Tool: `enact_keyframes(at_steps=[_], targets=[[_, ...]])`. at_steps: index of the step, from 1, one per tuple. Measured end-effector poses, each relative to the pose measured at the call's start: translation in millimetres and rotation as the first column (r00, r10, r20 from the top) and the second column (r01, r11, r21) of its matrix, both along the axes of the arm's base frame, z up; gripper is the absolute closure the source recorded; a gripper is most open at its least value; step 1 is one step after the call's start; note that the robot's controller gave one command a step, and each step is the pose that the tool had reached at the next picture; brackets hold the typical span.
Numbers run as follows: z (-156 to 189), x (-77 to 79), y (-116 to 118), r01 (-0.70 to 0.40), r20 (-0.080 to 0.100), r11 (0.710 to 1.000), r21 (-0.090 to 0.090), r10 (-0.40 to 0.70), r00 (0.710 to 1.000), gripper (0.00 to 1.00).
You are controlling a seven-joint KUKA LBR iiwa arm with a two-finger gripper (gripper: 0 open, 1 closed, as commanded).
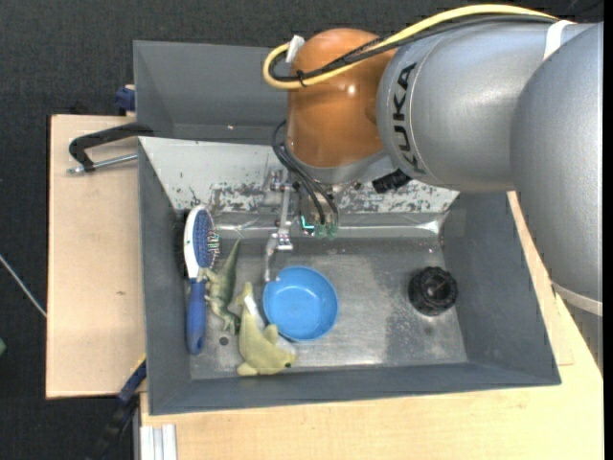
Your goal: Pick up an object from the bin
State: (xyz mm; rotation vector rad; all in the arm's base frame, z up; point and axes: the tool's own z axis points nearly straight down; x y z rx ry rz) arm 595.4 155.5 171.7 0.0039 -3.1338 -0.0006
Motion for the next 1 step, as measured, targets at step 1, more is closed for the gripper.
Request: enact_keyframes(at_steps=[1], targets=[[-98.4, -24.1, -58.2, -0.389, 0.014, 0.921, 0.0, 0.388, 0.921, 0.0]])
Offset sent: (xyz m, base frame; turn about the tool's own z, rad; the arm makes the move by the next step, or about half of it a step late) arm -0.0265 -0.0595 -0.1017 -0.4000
